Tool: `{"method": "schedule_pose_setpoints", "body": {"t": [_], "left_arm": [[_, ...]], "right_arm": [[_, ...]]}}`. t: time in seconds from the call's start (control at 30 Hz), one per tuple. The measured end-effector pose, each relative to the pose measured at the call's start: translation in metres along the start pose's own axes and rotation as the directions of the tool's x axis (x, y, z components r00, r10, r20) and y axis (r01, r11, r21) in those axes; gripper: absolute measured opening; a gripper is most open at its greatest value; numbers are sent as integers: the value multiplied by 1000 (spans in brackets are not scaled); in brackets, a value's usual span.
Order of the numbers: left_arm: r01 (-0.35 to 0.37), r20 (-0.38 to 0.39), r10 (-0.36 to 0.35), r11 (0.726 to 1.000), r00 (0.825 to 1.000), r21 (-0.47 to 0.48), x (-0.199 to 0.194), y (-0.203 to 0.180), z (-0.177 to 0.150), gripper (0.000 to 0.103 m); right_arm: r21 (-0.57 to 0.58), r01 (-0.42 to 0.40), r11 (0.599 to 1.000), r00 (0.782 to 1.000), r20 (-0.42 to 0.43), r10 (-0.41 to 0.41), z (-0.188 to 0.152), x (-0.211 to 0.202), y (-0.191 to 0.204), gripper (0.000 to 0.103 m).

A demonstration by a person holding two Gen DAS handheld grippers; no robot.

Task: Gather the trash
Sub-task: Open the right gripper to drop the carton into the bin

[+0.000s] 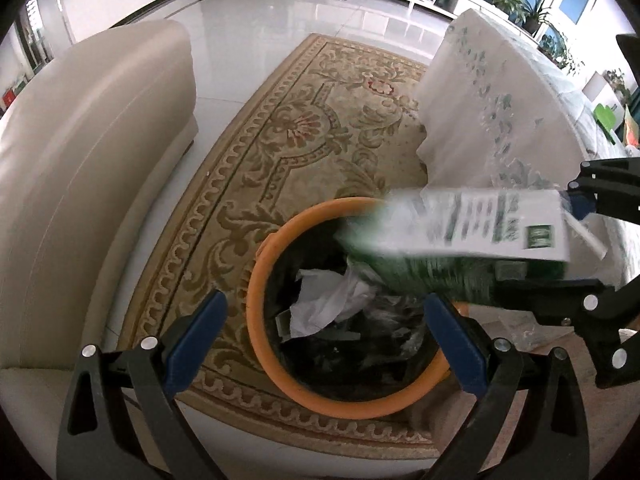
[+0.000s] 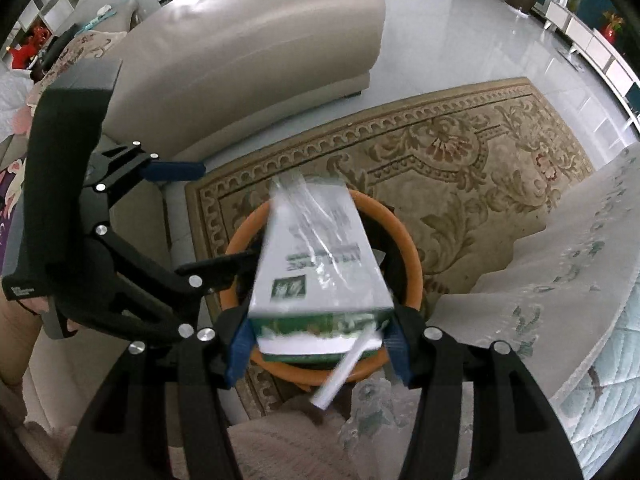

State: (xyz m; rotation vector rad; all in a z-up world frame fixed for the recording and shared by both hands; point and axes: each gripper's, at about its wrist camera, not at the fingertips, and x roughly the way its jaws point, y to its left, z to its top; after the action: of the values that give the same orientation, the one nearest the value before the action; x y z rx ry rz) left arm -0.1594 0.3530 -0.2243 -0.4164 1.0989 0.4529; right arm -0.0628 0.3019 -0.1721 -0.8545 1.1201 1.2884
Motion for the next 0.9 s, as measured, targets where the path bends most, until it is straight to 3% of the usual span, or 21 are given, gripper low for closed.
{"method": "schedule_pose_setpoints", "body": {"t": [0.2,0.23,0.27,0.33,0.67,0.9], "left_arm": [[10,-11,-10,1000,1000,-5,4,1,0,97],[10,-11,-10,1000,1000,-6,4,1,0,97],[9,-11,-9,1000,1000,-6,4,1,1,97],[9,-10,-9,1000,1000,-7,4,2,0,97],[6,-19,-6,1000,1000,1,4,-3,1,97],[28,-14,-28,999,1000,26,-9,-17,7,97]], "right_arm": [[17,2,1000,1000,-25,-1,2,9,-4,55],[21,-1,1000,1000,-30,1,2,11,-5,58],[25,2,1000,1000,-30,-1,3,11,-6,71],[30,22,999,1000,-13,-22,3,10,-7,83],[45,-1,999,1000,-2,1,0,7,-11,84],[54,0,999,999,47,-3,-8,-27,-14,84]]}}
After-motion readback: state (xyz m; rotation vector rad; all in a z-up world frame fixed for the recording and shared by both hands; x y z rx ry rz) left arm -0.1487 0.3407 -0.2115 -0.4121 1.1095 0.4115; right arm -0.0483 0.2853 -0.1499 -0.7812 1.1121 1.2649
